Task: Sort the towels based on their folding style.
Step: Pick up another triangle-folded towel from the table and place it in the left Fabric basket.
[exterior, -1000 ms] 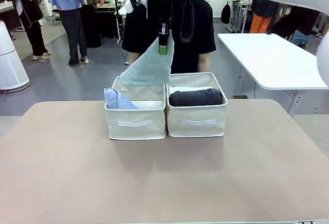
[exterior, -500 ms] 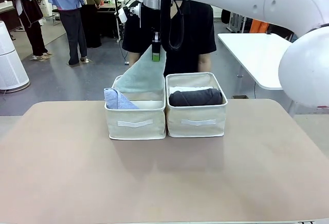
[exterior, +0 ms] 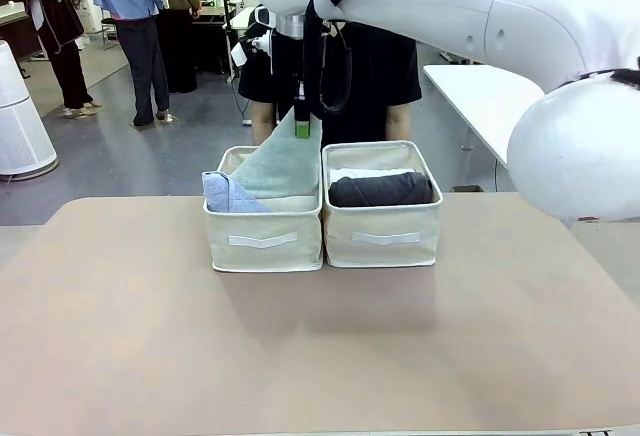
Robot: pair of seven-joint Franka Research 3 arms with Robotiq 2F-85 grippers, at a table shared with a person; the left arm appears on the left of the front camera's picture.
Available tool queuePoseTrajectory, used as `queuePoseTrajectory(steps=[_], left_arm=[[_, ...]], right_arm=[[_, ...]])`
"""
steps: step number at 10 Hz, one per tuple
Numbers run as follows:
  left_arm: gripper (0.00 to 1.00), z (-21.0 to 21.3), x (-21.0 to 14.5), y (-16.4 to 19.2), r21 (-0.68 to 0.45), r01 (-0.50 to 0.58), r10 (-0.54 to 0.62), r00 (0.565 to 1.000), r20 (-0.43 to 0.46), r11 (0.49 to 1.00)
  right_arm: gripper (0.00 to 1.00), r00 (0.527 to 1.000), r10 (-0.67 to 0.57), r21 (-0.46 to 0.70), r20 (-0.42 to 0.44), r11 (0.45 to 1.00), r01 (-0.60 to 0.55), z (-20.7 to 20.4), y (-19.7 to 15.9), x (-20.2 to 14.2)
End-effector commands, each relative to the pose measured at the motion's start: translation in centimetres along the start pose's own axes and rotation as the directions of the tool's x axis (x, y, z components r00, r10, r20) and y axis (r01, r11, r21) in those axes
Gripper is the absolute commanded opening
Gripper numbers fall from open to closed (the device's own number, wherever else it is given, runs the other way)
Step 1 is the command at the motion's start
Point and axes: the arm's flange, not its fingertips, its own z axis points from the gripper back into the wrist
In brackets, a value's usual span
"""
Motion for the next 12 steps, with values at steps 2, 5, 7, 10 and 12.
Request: queuePoseTrajectory(steps=[2,5,7,10,12], left_arm=[[1.0,0.1,0.0,0.0,-0.006,0.013,-0.013,1.0,0.017,1.0],[1.0,0.1,0.0,0.0,-0.006,0.013,-0.013,1.0,0.017,1.0],[1.0,0.1,0.0,0.0,-0.006,0.013,-0.013,1.0,0.017,1.0],[1.0,0.1,0.0,0.0,-0.006,0.013,-0.013,1.0,0.017,1.0],[1.0,0.1,0.0,0.0,-0.006,0.013,-0.013,1.0,0.017,1.0]], right_arm=[[0.22,0.999,0.023,0.026,0.029,0.999,-0.024,0.0,-1.8,1.3],[0.22,0.998,0.027,0.028,0.048,0.999,-0.028,-1.3,-2.0,1.1],[0.22,0.999,0.029,0.048,0.037,0.998,-0.031,-2.3,-2.1,1.0],[0.22,0.999,0.036,0.074,0.02,0.997,-0.038,-4.0,-2.0,0.9],[0.22,0.999,0.044,0.102,0.006,0.994,-0.045,-5.4,-1.9,1.0]])
